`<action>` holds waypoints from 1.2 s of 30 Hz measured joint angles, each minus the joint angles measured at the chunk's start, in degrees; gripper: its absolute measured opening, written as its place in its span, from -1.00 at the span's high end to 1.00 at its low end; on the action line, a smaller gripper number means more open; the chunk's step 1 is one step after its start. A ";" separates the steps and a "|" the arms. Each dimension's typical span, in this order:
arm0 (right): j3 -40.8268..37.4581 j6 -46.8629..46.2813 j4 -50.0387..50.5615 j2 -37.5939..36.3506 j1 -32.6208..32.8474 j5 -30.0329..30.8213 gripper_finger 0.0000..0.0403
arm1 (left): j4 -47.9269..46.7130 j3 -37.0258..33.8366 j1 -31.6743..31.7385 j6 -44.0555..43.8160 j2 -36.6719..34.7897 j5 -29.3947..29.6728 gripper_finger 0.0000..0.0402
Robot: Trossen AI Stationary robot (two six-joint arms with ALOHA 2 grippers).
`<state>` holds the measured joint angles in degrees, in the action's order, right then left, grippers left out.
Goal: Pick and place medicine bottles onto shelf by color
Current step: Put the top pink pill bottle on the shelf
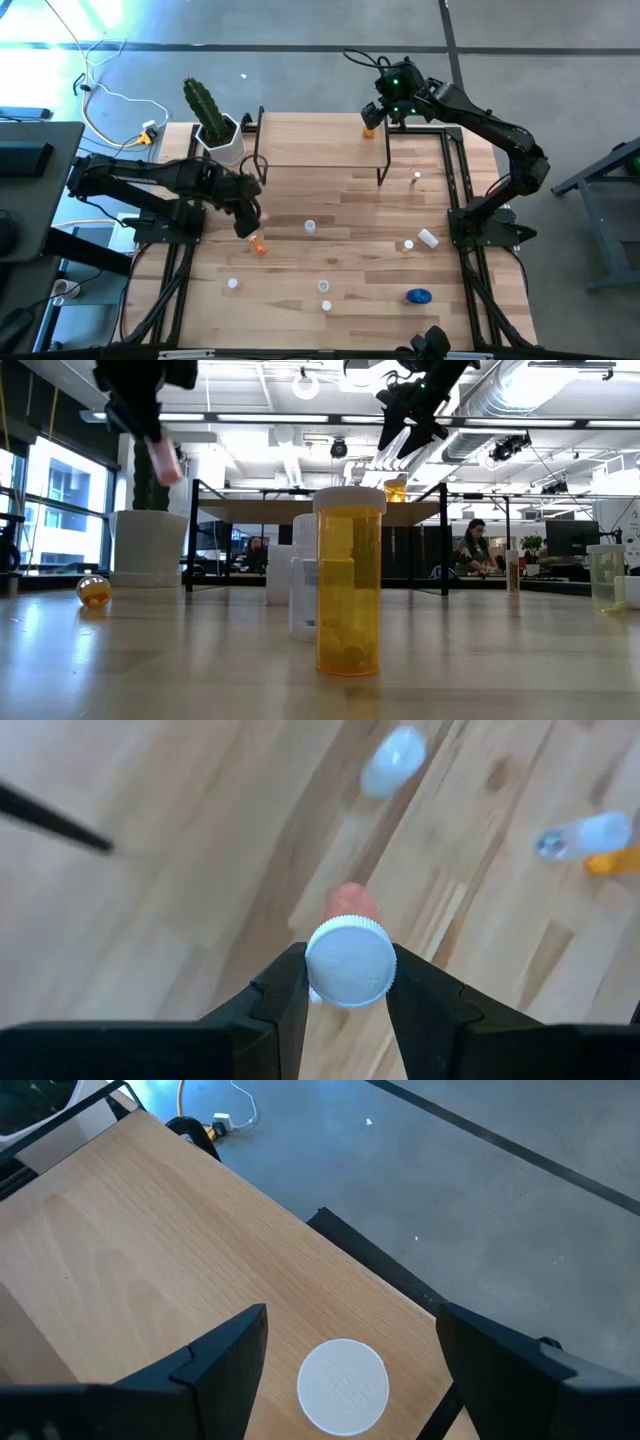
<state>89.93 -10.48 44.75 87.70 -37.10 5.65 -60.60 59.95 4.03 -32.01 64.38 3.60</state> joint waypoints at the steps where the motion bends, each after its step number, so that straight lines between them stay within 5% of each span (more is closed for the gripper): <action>1: 0.02 0.00 0.00 0.00 0.00 0.00 -0.40 | -0.03 0.93 0.75 1.54 0.00 0.00 0.45; 14: 0.01 -2.58 0.04 0.00 0.01 0.02 -0.40 | 0.02 13.60 16.14 21.68 0.28 1.51 0.45; 22: 0.00 -3.19 0.29 0.00 -0.13 0.33 -0.40 | 0.00 24.41 27.97 30.49 6.33 2.05 0.45; 36: 0.00 -4.58 3.58 0.00 -0.13 0.37 -0.40 | -8.58 38.12 38.97 31.13 22.79 1.99 0.45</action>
<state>89.93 -15.06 48.33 87.70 -37.23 6.02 -69.18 98.07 43.00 -0.88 87.17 5.58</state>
